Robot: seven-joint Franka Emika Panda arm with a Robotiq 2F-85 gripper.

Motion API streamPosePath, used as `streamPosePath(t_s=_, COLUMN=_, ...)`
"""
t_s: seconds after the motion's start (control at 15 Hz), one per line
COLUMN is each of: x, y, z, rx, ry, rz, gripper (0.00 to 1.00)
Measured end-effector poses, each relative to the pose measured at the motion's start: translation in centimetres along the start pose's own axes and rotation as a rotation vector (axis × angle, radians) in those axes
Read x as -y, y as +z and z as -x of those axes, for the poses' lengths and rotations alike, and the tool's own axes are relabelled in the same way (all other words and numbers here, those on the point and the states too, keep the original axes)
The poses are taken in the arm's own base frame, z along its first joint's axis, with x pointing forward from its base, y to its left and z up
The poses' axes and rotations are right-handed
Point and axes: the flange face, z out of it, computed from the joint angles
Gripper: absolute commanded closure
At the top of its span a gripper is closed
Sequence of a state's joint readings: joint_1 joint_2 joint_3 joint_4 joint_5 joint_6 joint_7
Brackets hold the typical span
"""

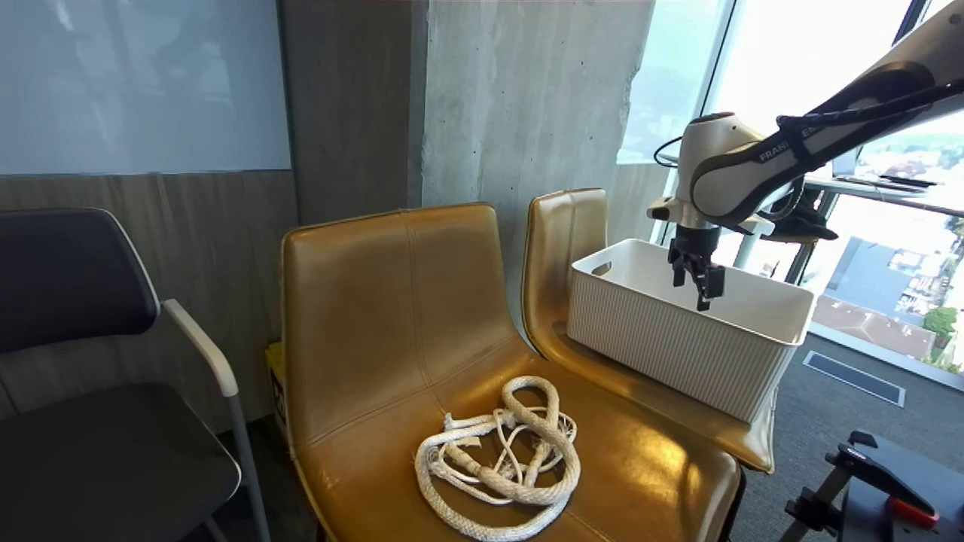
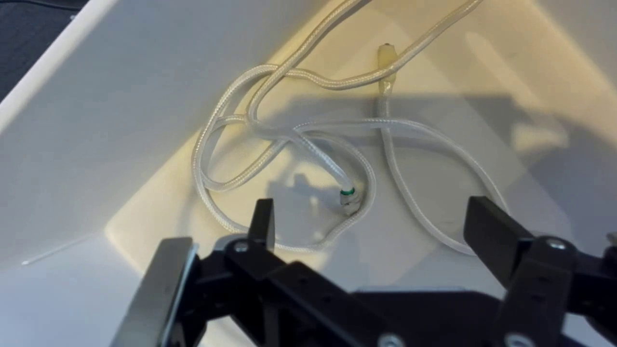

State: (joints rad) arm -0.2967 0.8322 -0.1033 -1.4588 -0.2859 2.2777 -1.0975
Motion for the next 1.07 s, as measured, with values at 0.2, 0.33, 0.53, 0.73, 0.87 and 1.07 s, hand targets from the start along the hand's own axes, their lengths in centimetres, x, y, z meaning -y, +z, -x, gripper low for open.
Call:
streamPosePath(t_s=0.2, x=-0.7, y=2.2, z=0.8, rx=-0.004, ry=-0.098, rz=0.041, gripper=0.0)
streamPosePath(t_s=0.33, x=-0.9, y=3.3, z=1.4, rx=-0.011, ry=-0.144, rz=0.058, gripper=0.0)
streamPosePath(t_s=0.53, x=-0.7, y=5.0, z=1.3, rx=-0.021, ry=-0.188, rz=0.073, gripper=0.0)
streamPosePath(t_s=0.73, x=0.0, y=6.9, z=0.6, rx=-0.031, ry=-0.212, rz=0.086, gripper=0.0)
streamPosePath(t_s=0.87, x=0.8, y=8.6, z=0.3, rx=-0.03, ry=-0.23, rz=0.089, gripper=0.0)
streamPosePath(t_s=1.07, x=2.1, y=11.4, z=0.6, rx=-0.018, ry=-0.259, rz=0.1, gripper=0.0)
